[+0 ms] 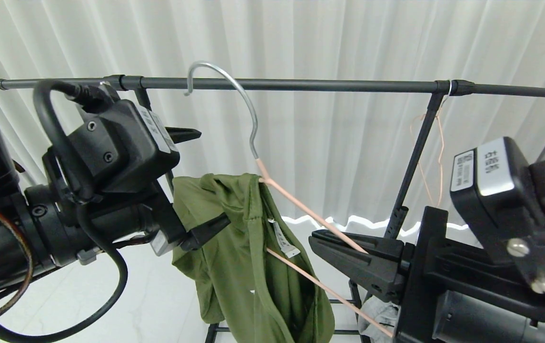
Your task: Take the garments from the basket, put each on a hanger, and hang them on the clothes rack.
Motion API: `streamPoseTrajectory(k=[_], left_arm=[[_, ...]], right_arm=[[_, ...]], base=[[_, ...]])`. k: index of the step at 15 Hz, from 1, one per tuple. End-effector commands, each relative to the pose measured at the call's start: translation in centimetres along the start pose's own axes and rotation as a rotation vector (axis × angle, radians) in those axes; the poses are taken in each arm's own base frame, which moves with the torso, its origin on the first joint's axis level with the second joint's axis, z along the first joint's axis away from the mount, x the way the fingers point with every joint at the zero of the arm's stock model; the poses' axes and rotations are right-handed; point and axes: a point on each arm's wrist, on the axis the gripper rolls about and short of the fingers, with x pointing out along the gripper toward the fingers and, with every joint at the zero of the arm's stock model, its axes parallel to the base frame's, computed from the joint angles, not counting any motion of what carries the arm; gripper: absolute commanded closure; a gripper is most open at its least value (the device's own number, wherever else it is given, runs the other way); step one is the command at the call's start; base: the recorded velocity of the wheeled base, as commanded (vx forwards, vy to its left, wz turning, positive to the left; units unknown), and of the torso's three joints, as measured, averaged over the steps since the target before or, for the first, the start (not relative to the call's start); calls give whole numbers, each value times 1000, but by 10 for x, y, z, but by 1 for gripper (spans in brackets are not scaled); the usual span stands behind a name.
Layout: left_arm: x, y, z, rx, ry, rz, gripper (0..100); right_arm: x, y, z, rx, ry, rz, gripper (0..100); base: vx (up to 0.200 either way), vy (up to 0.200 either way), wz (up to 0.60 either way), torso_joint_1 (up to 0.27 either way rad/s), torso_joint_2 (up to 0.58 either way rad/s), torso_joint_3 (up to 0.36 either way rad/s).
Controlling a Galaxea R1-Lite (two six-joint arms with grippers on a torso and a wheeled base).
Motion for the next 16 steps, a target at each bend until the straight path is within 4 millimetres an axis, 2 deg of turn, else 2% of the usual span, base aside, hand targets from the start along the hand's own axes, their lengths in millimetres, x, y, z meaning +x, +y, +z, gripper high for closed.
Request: streamPoseTrajectory(k=[1, 4, 9, 10, 16], left_arm=[[-2, 0, 1, 1, -24, -15, 0], [-2, 0, 2, 4, -34, -26, 0], [-1, 0, 1, 6, -30, -26, 0], [-2, 0, 1, 7, -32, -26, 100], [-2, 0, 2, 2, -34, -26, 100]], right_arm=[[-1, 0, 3, 2, -16, 24, 100], [0, 1, 7, 2, -31, 35, 100], [0, 15, 10, 2, -40, 91, 100], [0, 15, 10, 2, -40, 91, 100], [0, 16, 10, 3, -40, 94, 100]], base=[[0, 0, 0, 0, 0, 0], [0, 0, 0, 0, 0, 0], [0, 0, 0, 0, 0, 0], [0, 0, 0, 0, 0, 0], [0, 0, 0, 0, 0, 0]])
